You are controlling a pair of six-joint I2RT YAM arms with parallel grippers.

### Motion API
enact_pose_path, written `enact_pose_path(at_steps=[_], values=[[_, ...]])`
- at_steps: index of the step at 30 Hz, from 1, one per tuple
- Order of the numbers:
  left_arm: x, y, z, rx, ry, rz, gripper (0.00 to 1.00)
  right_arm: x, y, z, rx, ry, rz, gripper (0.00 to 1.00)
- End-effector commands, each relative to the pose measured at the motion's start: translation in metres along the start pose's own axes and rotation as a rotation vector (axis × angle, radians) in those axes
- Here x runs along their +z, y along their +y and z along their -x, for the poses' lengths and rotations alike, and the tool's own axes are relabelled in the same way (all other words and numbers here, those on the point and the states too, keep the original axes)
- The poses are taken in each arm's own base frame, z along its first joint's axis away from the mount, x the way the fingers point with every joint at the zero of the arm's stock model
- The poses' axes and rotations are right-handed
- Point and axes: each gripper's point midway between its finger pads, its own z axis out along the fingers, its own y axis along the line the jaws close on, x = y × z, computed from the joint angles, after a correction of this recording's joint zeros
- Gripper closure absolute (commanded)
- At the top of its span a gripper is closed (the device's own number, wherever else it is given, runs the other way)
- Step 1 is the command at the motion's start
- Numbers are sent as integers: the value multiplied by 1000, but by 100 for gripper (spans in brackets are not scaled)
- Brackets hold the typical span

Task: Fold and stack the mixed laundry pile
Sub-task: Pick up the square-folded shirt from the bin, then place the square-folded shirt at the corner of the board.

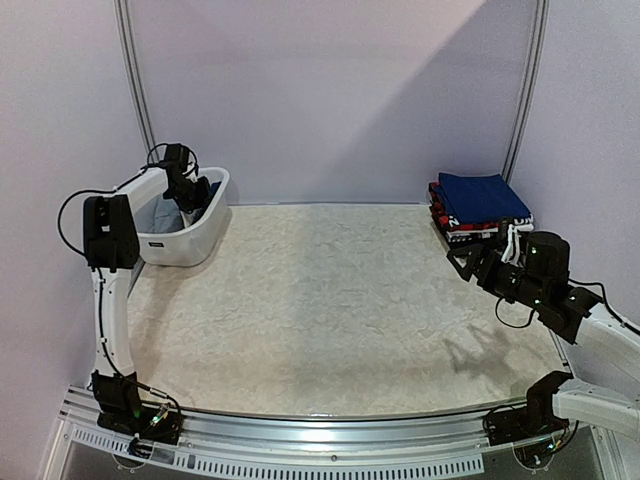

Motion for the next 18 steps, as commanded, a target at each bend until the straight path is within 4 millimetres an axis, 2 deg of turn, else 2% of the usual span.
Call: enact_pose_path(at_steps=[1, 7, 18], values=[[-64, -29, 38, 30, -123, -66, 100, -2, 7, 4, -12, -4, 13, 1], [-123, -53, 57, 64, -211, -103, 100, -2, 10, 5, -8, -4, 25, 1], [-201, -91, 73, 122, -329, -165, 100, -3, 13, 8, -9, -8, 34, 1]])
